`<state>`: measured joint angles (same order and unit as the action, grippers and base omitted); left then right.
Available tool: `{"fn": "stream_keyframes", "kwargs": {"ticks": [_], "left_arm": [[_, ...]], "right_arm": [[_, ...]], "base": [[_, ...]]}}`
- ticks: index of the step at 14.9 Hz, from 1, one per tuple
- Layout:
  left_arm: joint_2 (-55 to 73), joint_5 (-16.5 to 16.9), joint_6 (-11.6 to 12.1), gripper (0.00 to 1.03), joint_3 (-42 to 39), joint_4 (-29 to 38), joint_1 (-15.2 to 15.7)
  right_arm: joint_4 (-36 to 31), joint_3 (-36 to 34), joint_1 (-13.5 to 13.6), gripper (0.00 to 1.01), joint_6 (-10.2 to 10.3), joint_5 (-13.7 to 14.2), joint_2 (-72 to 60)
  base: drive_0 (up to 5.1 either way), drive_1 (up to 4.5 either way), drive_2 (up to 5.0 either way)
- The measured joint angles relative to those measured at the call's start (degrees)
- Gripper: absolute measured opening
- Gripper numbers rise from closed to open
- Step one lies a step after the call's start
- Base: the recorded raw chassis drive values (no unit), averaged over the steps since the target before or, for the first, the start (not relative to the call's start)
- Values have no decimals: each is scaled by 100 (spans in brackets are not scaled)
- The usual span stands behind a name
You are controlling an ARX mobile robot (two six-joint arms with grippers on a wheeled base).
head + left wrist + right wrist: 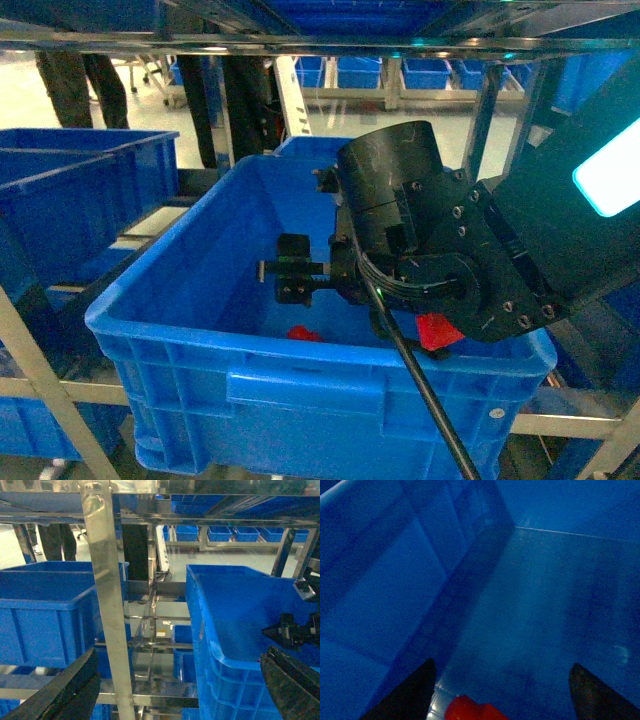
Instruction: Pick red block from blue box to shelf
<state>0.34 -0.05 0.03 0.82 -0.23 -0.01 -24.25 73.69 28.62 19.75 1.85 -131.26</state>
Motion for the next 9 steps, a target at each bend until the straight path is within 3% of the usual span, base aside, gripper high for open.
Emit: {"fn": "stream_keyframes", "kwargs": {"ticks": [2, 9], "left_arm": [[0, 0, 0, 98, 0, 0, 0], [-2, 0, 0, 98, 0, 0, 0]], "right_arm": [[17, -2, 17, 99, -31, 17, 50], [-98, -293, -339, 98, -142, -66, 511]], "base": [[0, 0, 0], [0, 0, 0]]}}
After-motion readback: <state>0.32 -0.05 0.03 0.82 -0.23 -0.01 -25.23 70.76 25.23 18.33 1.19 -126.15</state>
